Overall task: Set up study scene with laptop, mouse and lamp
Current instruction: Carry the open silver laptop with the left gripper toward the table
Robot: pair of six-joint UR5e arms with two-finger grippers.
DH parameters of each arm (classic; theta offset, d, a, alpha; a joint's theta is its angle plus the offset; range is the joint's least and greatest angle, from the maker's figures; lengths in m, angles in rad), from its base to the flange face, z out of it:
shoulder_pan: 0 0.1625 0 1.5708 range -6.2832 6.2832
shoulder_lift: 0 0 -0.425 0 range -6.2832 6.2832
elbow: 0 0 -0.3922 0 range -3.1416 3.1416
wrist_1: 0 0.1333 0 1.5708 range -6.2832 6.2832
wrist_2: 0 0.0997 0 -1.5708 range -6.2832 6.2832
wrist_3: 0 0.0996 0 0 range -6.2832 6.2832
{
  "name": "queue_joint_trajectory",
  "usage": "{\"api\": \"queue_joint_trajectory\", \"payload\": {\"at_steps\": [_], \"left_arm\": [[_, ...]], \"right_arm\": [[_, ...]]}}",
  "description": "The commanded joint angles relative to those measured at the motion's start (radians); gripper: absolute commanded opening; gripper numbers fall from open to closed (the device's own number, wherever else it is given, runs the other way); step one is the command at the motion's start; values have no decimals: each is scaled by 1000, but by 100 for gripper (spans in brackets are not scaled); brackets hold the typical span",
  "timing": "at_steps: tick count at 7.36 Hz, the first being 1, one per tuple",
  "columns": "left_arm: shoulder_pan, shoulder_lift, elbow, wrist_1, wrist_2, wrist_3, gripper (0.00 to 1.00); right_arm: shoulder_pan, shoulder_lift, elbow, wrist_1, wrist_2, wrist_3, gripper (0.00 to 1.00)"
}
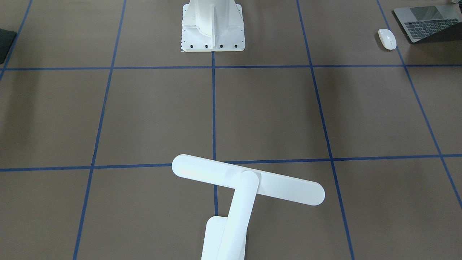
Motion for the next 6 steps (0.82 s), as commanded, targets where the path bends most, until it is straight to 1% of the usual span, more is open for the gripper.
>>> {"api": "queue_joint_trajectory", "payload": {"at_steps": [1, 6], "left_arm": [[0, -1, 0, 1, 0, 0, 100], [-6, 2, -14, -7, 5, -3, 100]], "right_arm": [[1, 0, 3, 0, -1, -8, 99], [1, 6, 0, 0, 13, -7, 99]]}}
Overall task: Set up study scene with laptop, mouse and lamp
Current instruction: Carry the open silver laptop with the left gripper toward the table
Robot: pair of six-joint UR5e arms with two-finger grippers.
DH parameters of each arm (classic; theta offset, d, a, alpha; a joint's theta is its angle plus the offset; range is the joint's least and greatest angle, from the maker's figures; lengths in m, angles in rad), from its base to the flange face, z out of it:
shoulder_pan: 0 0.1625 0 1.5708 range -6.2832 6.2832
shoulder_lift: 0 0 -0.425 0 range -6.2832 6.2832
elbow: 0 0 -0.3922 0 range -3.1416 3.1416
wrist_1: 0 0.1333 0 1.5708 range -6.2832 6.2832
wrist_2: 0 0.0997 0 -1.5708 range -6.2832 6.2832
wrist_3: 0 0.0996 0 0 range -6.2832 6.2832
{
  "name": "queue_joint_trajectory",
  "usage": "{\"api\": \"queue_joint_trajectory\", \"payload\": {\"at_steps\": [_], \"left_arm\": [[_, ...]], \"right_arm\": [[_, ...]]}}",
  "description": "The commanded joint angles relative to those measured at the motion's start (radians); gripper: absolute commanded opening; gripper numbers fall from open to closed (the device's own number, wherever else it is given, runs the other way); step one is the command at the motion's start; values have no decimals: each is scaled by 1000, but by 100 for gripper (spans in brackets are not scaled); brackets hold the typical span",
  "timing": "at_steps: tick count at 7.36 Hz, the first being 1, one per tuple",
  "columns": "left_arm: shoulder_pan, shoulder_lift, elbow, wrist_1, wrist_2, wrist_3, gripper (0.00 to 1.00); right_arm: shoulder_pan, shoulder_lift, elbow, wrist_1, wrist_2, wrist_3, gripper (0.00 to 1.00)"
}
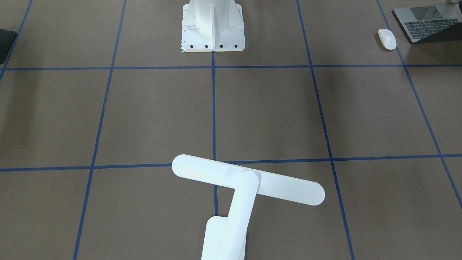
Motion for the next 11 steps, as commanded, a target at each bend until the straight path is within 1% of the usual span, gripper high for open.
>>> {"api": "queue_joint_trajectory", "payload": {"at_steps": [1, 3, 4, 5, 6, 8, 9, 11], "left_arm": [[-1, 6, -2, -5, -1, -1, 100], [0, -2, -2, 3, 3, -8, 100], [0, -22, 4, 7, 3, -10, 100], [0, -25, 10, 9, 2, -66, 100], [-3, -11, -5, 3, -1, -100, 100], [-5, -8, -5, 9, 40, -103, 100], [-20, -2, 2, 12, 42, -126, 100], [-117, 41, 7, 24, 40, -172, 100]], "right_arm": [[0, 2, 5, 0, 5, 1, 99], [0, 8, 10, -1, -1, 13, 99], [-1, 13, 8, -1, 8, 16, 99], [-2, 33, 6, -9, 4, 14, 99], [-2, 31, 3, -8, -1, 8, 99], [-2, 22, -17, 0, -4, 4, 99], [-2, 25, -18, 0, -1, 7, 99], [-2, 27, -17, 0, -1, 8, 99]]}}
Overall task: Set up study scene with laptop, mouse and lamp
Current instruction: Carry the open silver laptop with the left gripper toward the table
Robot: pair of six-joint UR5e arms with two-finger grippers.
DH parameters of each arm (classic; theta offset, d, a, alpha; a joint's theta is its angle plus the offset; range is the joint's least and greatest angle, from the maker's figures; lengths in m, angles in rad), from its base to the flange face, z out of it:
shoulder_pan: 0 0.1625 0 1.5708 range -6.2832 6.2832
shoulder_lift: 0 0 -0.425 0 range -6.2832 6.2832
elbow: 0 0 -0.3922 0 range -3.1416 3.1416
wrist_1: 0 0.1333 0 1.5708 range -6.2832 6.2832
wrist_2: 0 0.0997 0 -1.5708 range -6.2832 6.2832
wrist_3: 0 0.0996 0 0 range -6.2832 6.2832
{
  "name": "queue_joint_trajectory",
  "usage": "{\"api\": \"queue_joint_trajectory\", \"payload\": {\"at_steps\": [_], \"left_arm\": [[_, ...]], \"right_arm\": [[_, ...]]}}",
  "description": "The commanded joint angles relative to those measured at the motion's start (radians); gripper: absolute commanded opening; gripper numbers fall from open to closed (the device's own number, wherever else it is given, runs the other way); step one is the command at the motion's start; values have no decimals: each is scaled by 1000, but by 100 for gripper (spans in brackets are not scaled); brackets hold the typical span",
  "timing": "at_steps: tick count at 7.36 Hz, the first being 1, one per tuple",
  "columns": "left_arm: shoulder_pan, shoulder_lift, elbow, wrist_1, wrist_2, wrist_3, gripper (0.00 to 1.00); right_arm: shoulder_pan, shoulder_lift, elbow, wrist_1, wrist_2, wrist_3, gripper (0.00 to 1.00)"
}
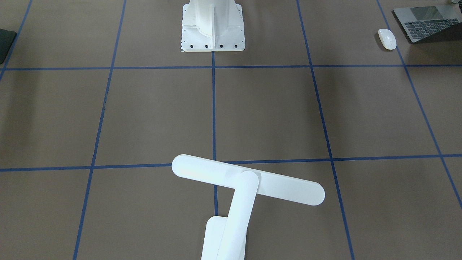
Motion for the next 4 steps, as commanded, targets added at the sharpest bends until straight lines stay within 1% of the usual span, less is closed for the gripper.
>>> {"api": "queue_joint_trajectory", "payload": {"at_steps": [1, 2, 3, 4], "left_arm": [[-124, 45, -4, 65, 1, -97, 100], [-195, 94, -8, 111, 1, -129, 100], [-248, 132, -20, 114, 3, -233, 100], [-267, 201, -57, 113, 12, -389, 100]], "right_arm": [[0, 2, -5, 0, 7, 8, 99], [0, 2, -16, 0, 6, 8, 99], [0, -1, -17, 0, 7, 10, 99], [0, -1, -16, -1, 10, 10, 99]]}}
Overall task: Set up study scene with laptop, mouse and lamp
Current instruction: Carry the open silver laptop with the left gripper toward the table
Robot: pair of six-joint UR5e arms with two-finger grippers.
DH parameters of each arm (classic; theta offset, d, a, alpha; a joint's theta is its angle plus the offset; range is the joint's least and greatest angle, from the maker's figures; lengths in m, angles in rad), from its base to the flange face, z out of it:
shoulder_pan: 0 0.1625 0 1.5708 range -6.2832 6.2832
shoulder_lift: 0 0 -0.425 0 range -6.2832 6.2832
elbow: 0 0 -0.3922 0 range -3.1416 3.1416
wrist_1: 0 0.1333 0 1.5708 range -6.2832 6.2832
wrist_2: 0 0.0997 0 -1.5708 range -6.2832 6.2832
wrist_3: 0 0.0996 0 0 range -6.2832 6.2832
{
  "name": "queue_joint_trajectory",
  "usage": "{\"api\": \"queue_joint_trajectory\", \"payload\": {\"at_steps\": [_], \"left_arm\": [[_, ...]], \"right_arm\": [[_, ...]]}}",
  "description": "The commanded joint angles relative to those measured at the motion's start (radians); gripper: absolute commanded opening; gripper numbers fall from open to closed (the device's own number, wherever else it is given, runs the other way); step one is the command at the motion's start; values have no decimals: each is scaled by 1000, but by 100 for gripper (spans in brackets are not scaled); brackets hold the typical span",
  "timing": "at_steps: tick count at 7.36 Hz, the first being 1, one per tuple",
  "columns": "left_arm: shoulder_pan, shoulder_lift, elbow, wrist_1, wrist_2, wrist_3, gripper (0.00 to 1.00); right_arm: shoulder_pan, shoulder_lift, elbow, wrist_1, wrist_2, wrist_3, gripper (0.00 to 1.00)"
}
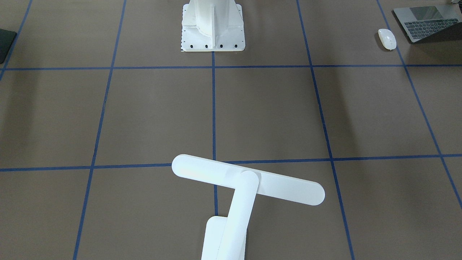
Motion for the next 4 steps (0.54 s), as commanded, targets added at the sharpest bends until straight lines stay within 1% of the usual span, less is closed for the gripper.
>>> {"api": "queue_joint_trajectory", "payload": {"at_steps": [1, 2, 3, 4], "left_arm": [[-47, 144, -79, 10, 23, -279, 100], [-49, 202, -90, 7, 40, -388, 100], [-64, 219, -89, 7, 41, -487, 100], [-119, 248, -87, 7, 41, -529, 100]], "right_arm": [[0, 0, -2, 0, 17, 2, 99], [0, 7, -1, 0, 56, 2, 99], [0, 10, 4, 0, 81, 1, 99], [0, 11, 7, 0, 86, 2, 99]]}}
